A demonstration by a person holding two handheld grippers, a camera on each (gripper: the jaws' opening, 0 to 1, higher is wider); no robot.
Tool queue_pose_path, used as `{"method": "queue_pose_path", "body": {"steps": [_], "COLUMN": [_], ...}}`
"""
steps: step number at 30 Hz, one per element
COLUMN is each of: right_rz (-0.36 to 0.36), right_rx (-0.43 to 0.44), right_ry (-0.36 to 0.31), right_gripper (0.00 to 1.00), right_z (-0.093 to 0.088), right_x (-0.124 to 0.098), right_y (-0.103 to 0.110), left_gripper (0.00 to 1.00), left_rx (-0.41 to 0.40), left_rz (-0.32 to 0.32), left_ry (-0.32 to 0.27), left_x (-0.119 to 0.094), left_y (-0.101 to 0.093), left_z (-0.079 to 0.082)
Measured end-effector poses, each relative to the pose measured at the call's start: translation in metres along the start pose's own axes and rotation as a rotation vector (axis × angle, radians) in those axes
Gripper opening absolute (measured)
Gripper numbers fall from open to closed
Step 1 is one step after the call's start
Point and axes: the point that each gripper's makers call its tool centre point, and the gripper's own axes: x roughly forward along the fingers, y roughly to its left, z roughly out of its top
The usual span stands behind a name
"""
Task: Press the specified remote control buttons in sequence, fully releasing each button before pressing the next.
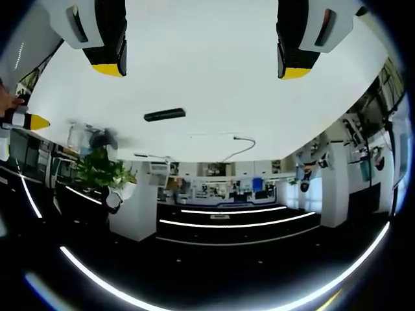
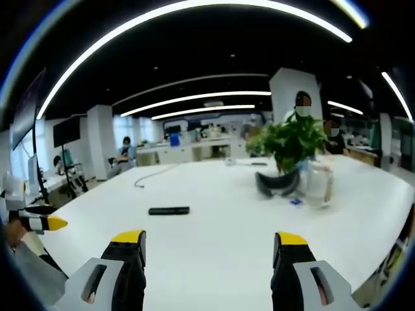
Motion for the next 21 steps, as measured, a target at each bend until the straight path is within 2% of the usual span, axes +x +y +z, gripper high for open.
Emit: {"method": "queue_pose_path", "body": {"steps": [3,7,9,12,16,18,21], "right_rz": [-0.001,-0.006,-0.003,0.000,0.000,0.000,-0.001], "right_rx": [0.001,0.002,0.001,-0.003,-0.004,-0.004,-0.006], "right_ry": [-0.001,0.008,0.010,0.014,0.021,0.026,0.029], "right_gripper": [0.79,0.78,0.77,0.78,0.77,0.77,0.76], "right_z": [0.000,-0.001,-0.002,-0.002,-0.004,-0.004,-0.005], "right_x": [0.000,0.000,0.000,0.000,0.001,0.001,0.001], "right_y": [0.000,-0.002,-0.001,0.000,0.000,0.000,0.000], "left_gripper": [1.00,0.92,0.90,0.88,0.80,0.82,0.83], "left_rx": [0.016,0.051,0.102,0.138,0.202,0.247,0.270], "left_rz": [-0.012,-0.060,-0.091,-0.138,-0.201,-0.206,-0.232], "left_ry": [0.000,0.010,0.039,0.069,0.117,0.107,0.127], "left_x": [0.008,0.022,0.031,0.045,0.064,0.074,0.086], "left_y": [-0.004,-0.015,-0.022,-0.029,-0.038,-0.040,-0.045], "left_z": [0.010,0.021,0.023,0.025,0.029,0.035,0.038]}}
